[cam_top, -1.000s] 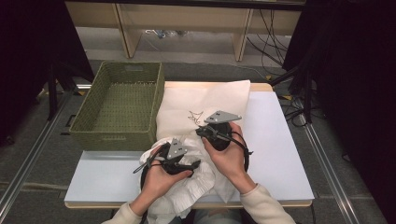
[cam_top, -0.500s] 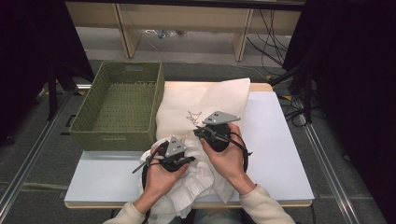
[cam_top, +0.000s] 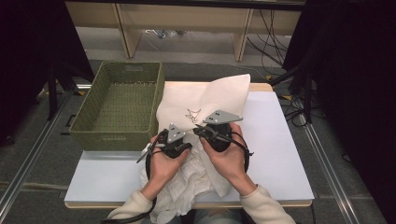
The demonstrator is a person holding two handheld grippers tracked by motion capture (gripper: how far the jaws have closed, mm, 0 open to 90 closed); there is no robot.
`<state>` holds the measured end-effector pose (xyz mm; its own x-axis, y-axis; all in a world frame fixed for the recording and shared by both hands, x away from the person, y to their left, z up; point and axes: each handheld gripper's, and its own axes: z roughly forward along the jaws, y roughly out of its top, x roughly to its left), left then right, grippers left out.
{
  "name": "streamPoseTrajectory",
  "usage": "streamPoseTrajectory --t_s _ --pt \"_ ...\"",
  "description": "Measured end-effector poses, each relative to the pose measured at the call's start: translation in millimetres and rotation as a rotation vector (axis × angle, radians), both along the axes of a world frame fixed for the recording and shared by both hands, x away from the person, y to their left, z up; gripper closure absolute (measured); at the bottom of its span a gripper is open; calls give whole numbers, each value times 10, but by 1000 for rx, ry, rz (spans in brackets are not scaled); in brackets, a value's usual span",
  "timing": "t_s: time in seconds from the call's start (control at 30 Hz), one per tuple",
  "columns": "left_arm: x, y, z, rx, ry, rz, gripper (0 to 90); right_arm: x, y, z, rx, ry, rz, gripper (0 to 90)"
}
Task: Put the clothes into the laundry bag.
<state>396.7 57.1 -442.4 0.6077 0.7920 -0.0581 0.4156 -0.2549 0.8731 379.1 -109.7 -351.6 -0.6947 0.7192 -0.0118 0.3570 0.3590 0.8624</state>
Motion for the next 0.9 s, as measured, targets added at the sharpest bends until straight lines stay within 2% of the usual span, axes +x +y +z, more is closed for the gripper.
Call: streamPoseTrajectory --t_s 0.07,0.13,0.17,0.2,0.27,0.33,0.37,0.4,0.47,0.5,0.57,0.7,0.73,0.77,0.87,0.9 --pt "-2 0 -1 1 -6 1 748 23 10 -42 -1 26 -11 888" --pt "-26 25 28 29 -15 -26 695 46 0 -52 6 25 -14 888" --pt "-49 26 42 18 -23 -31 655 62 -19 -44 -6 14 -2 888" --pt "-71 36 64 23 -32 -38 610 57 -25 -41 8 28 -21 888" --pt "-132 68 119 48 -47 -67 484 78 -55 -36 6 19 -11 888" --pt "-229 113 184 60 -69 -77 411 66 -66 -24 10 32 -33 887" --pt "-276 147 223 68 -79 -92 374 76 -79 -25 5 19 -35 888" --pt "-329 180 261 59 -82 -95 336 77 -88 -20 3 26 -32 887" --pt "-428 280 365 49 -104 -92 307 98 -97 -27 -1 12 -22 887" --pt "-478 318 405 40 -90 -91 289 99 -97 -28 1 22 -20 887" --pt "-530 398 458 53 -92 -88 260 101 -103 -27 -2 16 -25 887" --pt "-537 531 458 78 -81 -63 235 102 -98 -25 -5 12 -28 886" --pt "-513 550 438 92 -76 -59 228 97 -96 -23 -4 22 -31 886" --pt "-463 574 418 123 -96 -58 221 98 -97 -26 -9 17 -27 886" --pt "-355 604 302 187 -66 -36 219 94 -98 -22 -9 16 -25 885" --pt "-289 628 243 240 -71 -38 223 98 -98 -25 -7 15 -26 885"
